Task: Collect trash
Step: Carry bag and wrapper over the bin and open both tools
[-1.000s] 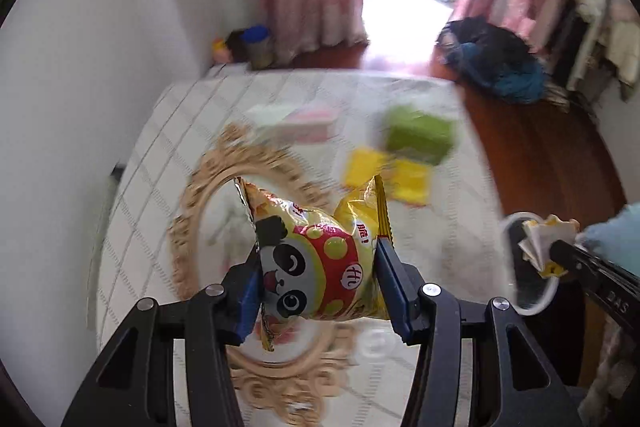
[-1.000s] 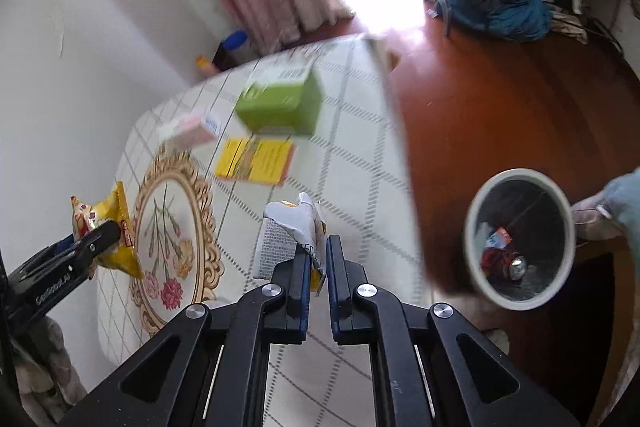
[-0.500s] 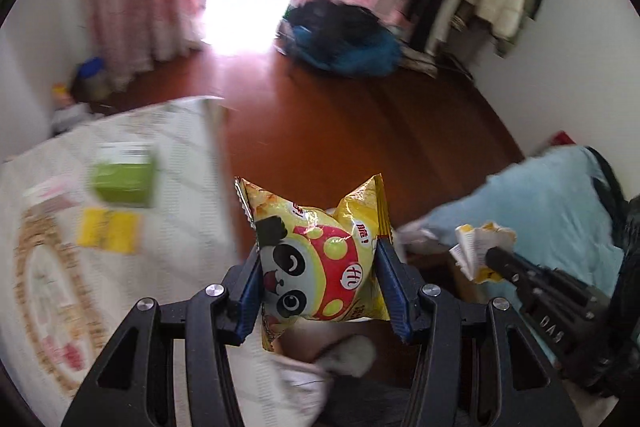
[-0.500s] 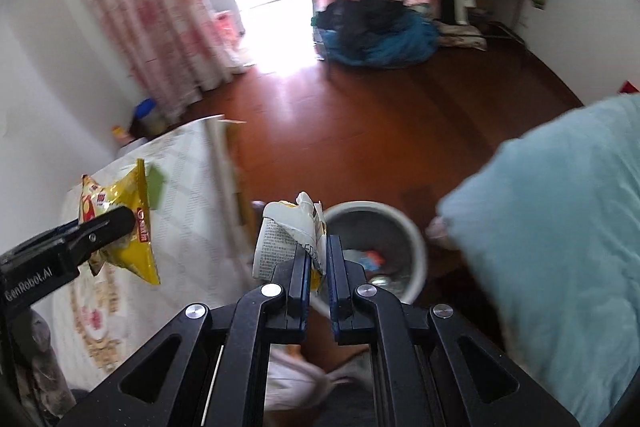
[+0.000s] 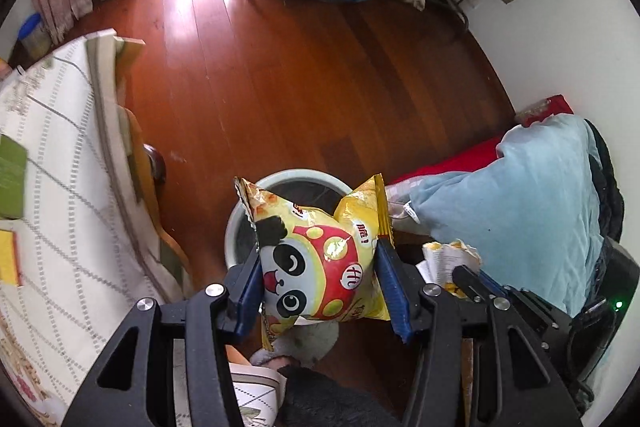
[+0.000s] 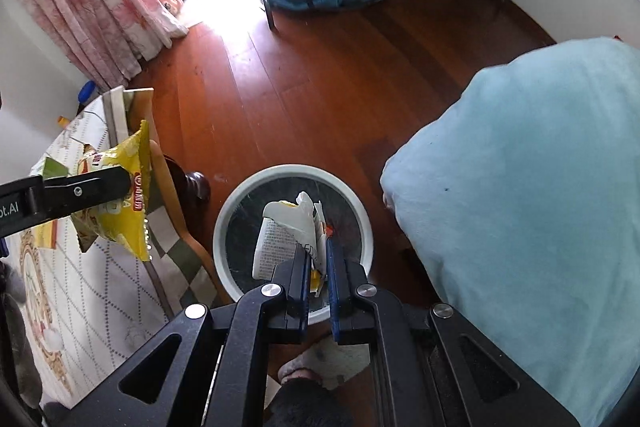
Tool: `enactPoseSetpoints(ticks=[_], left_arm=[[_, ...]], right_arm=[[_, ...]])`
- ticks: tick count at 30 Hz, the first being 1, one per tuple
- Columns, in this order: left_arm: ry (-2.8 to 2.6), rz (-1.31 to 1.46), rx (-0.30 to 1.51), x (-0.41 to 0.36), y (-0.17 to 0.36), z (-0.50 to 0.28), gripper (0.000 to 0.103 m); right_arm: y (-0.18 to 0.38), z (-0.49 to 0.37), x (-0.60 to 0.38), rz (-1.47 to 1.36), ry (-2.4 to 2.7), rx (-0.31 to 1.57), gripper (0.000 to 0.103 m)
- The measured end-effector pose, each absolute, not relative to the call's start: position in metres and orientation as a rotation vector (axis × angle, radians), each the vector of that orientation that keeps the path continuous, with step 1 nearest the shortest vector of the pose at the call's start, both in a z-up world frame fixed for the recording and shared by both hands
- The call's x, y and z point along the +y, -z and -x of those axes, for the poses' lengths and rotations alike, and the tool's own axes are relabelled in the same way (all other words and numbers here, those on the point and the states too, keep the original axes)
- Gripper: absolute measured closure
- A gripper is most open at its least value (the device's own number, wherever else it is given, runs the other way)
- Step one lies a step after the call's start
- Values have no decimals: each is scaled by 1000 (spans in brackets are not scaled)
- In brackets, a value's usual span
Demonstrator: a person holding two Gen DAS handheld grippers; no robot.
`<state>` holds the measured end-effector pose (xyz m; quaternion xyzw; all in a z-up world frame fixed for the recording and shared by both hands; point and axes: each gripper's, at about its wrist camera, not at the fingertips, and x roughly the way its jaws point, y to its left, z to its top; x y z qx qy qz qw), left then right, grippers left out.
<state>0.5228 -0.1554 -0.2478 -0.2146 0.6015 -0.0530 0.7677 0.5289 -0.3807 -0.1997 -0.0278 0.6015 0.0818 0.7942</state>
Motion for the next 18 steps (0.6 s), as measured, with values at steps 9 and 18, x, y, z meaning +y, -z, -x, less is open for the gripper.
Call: enactPoseSetpoints(ticks=[9,18], left_arm=[[83,466,1316,-150,264,-531,4],[-67,342,1244,-128,238,-479,4]], right_arm=[[239,-543,-370,77,-142,1352,61],[227,-524,-374,28,-121,1326,0]])
